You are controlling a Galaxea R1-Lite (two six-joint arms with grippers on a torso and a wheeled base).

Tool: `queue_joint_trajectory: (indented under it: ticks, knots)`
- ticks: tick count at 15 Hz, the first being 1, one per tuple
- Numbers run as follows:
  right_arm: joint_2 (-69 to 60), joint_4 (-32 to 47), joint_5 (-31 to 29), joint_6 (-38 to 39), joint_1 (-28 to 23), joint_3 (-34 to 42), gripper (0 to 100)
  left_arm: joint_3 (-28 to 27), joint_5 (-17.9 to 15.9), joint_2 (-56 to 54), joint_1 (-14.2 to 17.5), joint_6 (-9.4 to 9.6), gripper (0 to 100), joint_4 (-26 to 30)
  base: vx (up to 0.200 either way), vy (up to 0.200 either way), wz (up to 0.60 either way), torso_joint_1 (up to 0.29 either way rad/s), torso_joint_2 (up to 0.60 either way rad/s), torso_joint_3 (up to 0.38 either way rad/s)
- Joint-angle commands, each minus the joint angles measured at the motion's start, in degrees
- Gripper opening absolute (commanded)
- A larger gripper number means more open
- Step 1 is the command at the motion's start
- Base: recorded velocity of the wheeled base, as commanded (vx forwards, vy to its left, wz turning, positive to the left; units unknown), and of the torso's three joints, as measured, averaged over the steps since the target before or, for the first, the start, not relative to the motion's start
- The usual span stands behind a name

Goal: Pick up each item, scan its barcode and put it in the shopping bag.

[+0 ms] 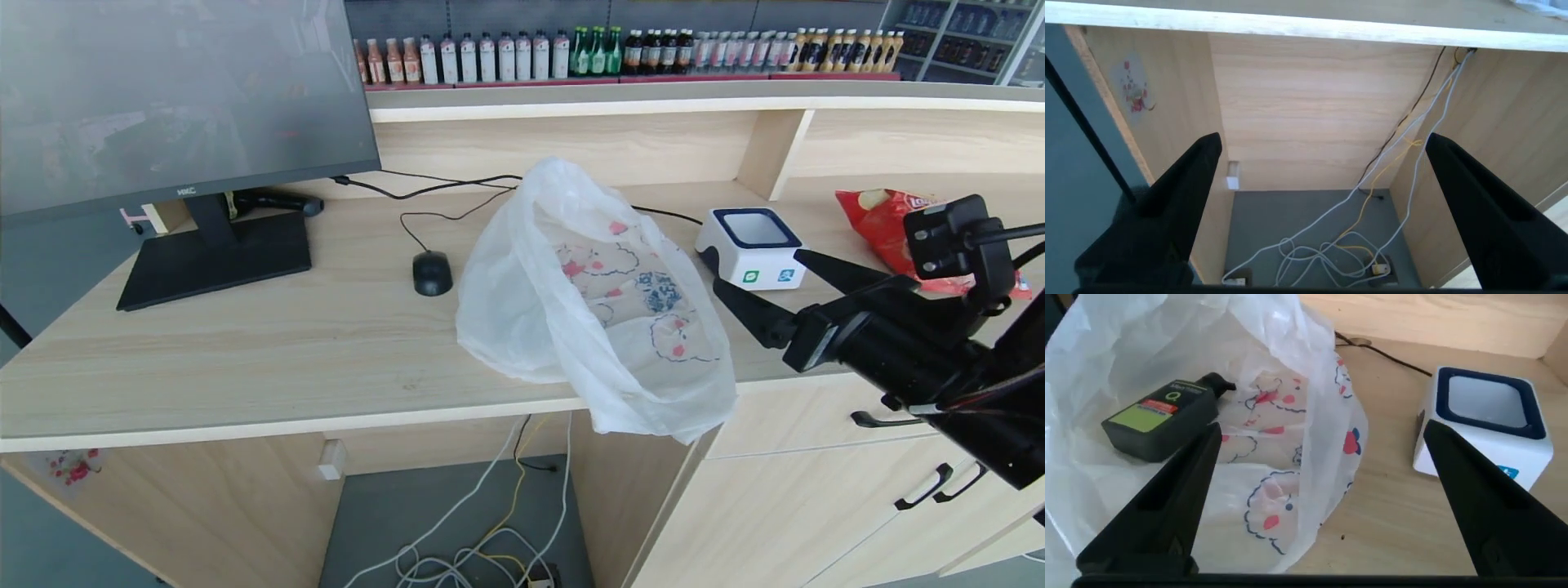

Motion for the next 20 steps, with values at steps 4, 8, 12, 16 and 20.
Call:
queue_joint_trajectory:
  ticks: [4, 8, 12, 16, 20]
  knots:
    - [0.92, -0.29, 1.66, -1.25, 0.25, -0.38, 100, 0.0, 0.02, 0.0, 0.0, -0.04, 100, -0.04, 0.0, -0.2, 0.0, 0.006, 0.0, 0.0]
    - [-0.22, -0.46, 3.07, -2.12, 0.25, 0.49, 100, 0.0, 0.02, 0.0, 0.0, -0.13, 100, -0.04, 0.0, -0.2, 0.0, 0.002, 0.0, 0.004]
    - [-0.49, -0.81, 3.77, -2.21, 0.25, 0.85, 100, 0.0, 0.02, 0.0, 0.0, -0.13, 100, -0.04, 0.0, -0.2, 0.0, 0.004, 0.0, 0.006]
    - [-1.01, -0.81, 3.95, -2.3, 0.25, 1.37, 100, 0.0, 0.02, 0.0, 0.0, -0.13, 100, -0.04, 0.0, -0.2, 0.0, 0.002, 0.0, 0.002]
    - [-1.81, -0.73, 7.81, -5.99, 0.25, 1.9, 100, 0.0, 0.02, 0.0, 0.0, -0.22, 100, -0.04, 0.0, -0.2, 0.0, 0.0, 0.0, 0.001]
